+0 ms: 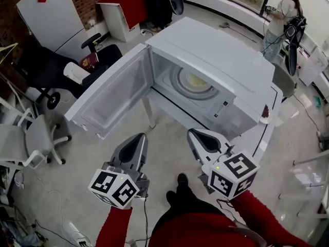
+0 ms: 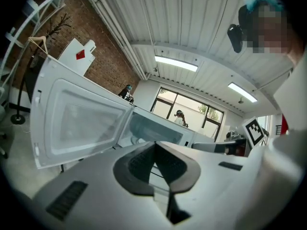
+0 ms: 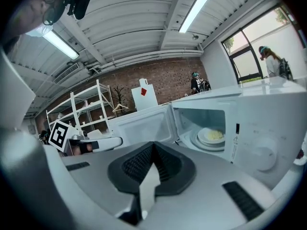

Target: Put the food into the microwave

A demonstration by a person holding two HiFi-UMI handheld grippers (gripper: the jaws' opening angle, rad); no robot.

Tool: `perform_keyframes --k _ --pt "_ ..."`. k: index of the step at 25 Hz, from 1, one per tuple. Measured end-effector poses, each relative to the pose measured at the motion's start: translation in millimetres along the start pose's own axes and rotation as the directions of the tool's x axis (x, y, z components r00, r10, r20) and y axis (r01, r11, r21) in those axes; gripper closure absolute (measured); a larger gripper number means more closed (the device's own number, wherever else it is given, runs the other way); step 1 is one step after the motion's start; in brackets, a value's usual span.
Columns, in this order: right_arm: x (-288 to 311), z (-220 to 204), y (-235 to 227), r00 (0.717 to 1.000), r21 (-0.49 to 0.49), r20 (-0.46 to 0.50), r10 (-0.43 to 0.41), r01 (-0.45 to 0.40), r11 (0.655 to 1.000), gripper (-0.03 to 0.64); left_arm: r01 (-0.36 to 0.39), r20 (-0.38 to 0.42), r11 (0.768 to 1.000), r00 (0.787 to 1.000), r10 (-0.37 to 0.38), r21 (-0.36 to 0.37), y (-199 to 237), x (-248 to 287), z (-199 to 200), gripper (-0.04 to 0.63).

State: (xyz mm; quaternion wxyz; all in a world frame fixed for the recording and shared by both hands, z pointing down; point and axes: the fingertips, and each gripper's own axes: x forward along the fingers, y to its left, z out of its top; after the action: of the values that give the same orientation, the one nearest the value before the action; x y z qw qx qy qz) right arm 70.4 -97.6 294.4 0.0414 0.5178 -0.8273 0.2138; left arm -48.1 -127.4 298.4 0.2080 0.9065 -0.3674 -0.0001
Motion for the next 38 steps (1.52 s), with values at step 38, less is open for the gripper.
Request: perform_keyframes --k 38 --pt "-37.1 -44.9 107.2 0.962 -0.169 -0.017 0.272 -0.271 0.948 0.603 -0.405 0.161 0.907 0.909 0.386 0.117 -16.8 -179.8 -31.9 0.586"
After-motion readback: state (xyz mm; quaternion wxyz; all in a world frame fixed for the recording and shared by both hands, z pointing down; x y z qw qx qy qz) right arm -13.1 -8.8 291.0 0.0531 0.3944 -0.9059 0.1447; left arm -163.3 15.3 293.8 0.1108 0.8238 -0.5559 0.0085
